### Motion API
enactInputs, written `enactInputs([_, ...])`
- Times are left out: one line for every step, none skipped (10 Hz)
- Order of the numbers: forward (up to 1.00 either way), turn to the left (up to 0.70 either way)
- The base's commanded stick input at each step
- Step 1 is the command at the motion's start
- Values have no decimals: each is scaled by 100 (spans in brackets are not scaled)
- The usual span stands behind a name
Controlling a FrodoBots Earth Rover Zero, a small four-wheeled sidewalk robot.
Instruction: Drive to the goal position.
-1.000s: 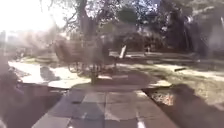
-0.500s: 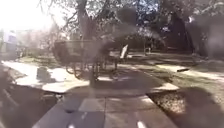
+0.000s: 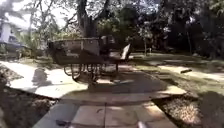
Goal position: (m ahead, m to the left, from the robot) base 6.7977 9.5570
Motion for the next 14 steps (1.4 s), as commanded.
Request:
enactInputs([50,-50])
enactInputs([50,-42])
enactInputs([50,-11])
enactInputs([50,0])
enactInputs([50,0])
enactInputs([50,0])
enactInputs([50,0])
enactInputs([50,-16])
enactInputs([50,-38])
enactInputs([50,-50])
enactInputs([50,-50])
enactInputs([50,-50])
enactInputs([50,-50])
enactInputs([50,-50])
